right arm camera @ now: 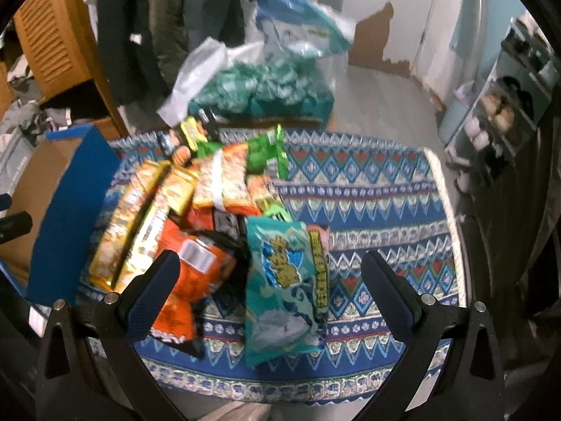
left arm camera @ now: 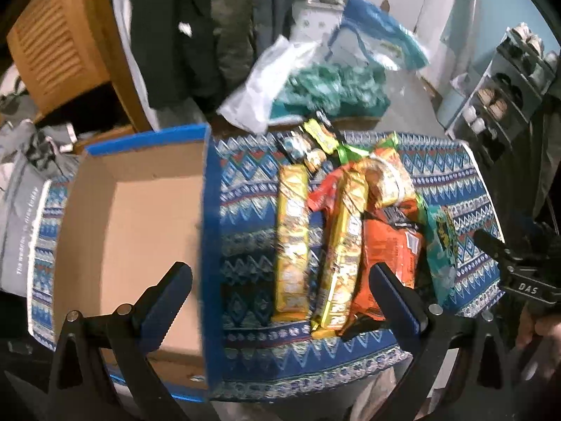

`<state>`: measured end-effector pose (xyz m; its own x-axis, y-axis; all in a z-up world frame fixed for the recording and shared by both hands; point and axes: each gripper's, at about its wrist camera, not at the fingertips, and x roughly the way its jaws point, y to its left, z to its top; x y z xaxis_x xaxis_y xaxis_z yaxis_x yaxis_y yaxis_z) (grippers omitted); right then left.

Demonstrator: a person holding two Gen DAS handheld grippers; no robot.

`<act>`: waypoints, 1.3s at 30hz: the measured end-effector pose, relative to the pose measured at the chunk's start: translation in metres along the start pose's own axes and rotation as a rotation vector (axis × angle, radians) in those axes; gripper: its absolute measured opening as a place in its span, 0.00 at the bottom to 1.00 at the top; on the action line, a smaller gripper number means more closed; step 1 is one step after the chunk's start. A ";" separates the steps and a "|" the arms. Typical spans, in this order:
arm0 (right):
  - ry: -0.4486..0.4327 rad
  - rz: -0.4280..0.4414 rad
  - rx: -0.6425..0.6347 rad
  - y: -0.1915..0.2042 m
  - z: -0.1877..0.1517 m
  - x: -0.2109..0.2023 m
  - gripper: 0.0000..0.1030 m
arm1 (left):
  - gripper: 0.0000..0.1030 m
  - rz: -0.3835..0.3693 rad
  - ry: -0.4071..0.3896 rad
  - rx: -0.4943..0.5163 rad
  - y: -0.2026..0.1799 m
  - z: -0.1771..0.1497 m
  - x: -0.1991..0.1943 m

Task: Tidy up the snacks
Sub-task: 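Grasp the teal snack bag with the right tool while the left tool grasps a long yellow bar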

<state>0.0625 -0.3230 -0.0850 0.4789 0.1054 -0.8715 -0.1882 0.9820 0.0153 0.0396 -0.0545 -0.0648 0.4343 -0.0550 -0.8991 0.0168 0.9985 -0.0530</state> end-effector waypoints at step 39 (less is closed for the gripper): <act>0.308 0.024 0.108 -0.042 -0.027 0.132 0.98 | 0.83 0.061 0.264 0.021 -0.014 0.035 0.173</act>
<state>0.1107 -0.3550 -0.2137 0.1906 0.0928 -0.9773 -0.0964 0.9925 0.0754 0.1455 -0.0775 -0.2044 0.1854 0.0077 -0.9826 0.0181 0.9998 0.0112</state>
